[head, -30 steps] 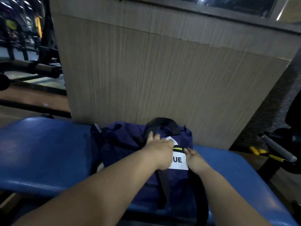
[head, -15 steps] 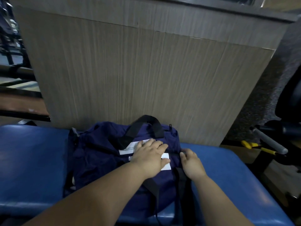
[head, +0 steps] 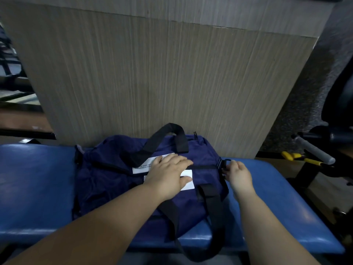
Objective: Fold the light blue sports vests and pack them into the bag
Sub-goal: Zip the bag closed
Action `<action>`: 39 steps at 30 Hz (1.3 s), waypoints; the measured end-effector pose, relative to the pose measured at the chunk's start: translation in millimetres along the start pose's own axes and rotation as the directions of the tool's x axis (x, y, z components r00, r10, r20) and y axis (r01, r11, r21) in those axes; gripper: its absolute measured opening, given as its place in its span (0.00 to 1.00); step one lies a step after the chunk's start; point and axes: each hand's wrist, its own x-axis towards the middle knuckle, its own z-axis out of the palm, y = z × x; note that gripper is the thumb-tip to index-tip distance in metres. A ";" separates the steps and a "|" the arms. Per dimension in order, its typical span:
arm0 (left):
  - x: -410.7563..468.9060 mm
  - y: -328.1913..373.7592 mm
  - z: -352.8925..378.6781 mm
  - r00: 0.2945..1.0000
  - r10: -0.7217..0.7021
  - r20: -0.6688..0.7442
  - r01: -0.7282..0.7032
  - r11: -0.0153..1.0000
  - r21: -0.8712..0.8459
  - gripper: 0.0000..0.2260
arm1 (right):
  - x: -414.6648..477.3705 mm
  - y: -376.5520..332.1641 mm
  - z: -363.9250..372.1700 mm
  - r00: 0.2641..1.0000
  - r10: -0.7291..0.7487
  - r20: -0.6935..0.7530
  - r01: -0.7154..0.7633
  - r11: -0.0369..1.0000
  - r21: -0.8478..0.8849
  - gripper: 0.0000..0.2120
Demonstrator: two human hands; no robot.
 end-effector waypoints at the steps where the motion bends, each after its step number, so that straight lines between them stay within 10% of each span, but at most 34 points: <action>1: -1.3 0.2 0.5 1.000 -0.002 0.000 0.002 1.000 0.001 0.23 | 6.7 7.1 -2.1 1.000 0.000 -0.006 0.001 0.997 0.071 0.20; 9: -4.9 -10.8 -10.2 0.997 0.055 0.060 -0.054 0.998 -0.010 0.28 | -36.1 -50.1 -22.3 0.988 0.024 -0.152 0.031 0.937 0.347 0.14; 19: 18.7 39.8 -30.0 0.998 0.054 -0.022 -0.059 0.928 -0.368 0.22 | -48.9 -55.0 -34.9 0.999 0.039 -0.007 -0.029 0.848 0.529 0.12; 25: 34.3 95.5 -14.3 0.991 -0.068 -0.116 0.059 0.995 -0.079 0.24 | -49.7 -53.4 -37.4 0.997 0.036 0.069 -0.069 0.821 0.567 0.12; 39: 56.0 96.2 0.8 0.982 -0.166 -0.088 0.113 0.895 -0.432 0.18 | -40.6 -51.5 -39.9 0.960 -0.056 0.274 -0.136 0.762 0.633 0.12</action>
